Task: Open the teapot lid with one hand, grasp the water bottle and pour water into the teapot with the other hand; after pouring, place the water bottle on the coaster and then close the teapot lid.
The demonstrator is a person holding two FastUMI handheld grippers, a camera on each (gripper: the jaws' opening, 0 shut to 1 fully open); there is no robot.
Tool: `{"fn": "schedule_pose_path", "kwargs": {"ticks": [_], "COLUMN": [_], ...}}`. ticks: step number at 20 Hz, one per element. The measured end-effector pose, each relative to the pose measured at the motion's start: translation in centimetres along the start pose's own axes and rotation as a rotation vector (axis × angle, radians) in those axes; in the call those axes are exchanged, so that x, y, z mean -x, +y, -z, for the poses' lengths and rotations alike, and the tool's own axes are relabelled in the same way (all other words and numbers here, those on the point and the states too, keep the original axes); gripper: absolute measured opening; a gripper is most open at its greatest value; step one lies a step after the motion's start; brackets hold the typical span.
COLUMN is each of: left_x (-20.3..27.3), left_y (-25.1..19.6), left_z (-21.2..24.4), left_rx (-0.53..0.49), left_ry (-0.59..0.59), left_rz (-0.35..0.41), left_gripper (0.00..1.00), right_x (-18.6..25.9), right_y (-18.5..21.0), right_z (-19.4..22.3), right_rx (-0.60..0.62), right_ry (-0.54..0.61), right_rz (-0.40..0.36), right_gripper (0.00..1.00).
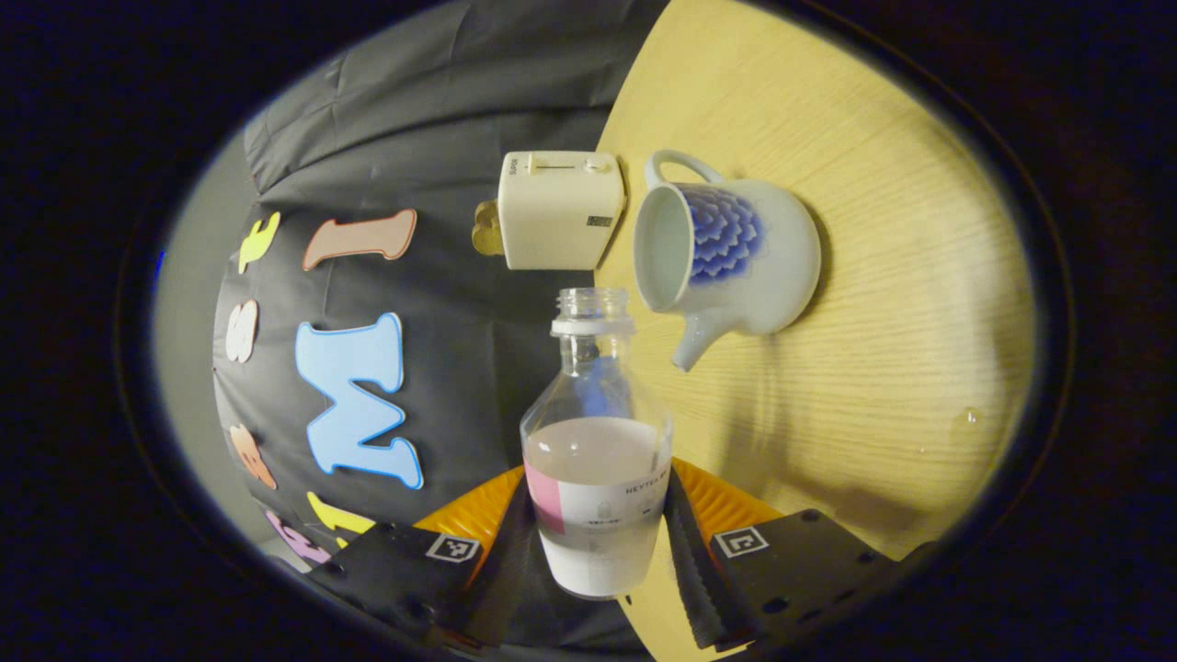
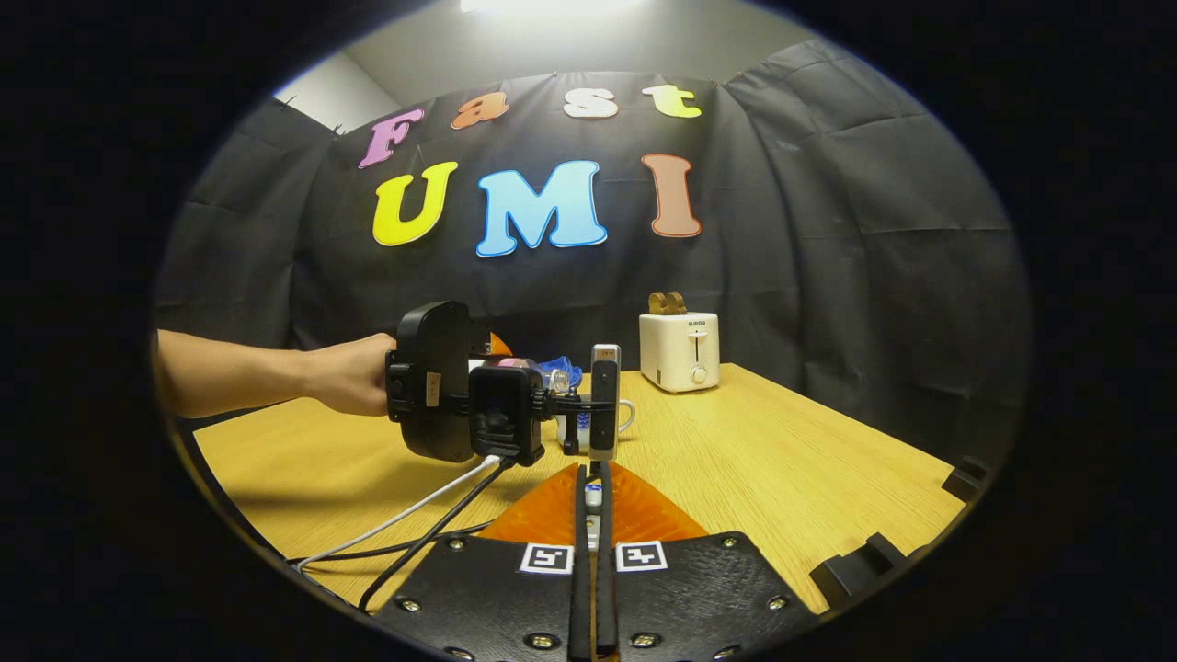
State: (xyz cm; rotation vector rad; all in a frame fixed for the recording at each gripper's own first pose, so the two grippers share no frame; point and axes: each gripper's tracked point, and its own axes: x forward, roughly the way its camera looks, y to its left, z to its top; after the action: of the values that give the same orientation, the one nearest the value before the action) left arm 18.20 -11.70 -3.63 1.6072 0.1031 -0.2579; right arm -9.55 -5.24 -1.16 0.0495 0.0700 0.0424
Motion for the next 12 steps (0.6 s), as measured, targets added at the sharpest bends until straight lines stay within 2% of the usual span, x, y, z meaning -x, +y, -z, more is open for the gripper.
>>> {"fn": "schedule_pose_path", "kwargs": {"ticks": [12], "left_x": [-0.3], "left_y": [1.6], "left_z": [-0.5], "left_rx": [-0.256], "left_ry": [0.042], "left_rz": [0.017], "left_gripper": [0.84], "right_x": [-0.1], "right_y": [-0.9], "right_z": [0.5], "right_rx": [-0.01], "right_ry": [0.02], "right_rz": [0.014], "right_gripper": [0.03]}}
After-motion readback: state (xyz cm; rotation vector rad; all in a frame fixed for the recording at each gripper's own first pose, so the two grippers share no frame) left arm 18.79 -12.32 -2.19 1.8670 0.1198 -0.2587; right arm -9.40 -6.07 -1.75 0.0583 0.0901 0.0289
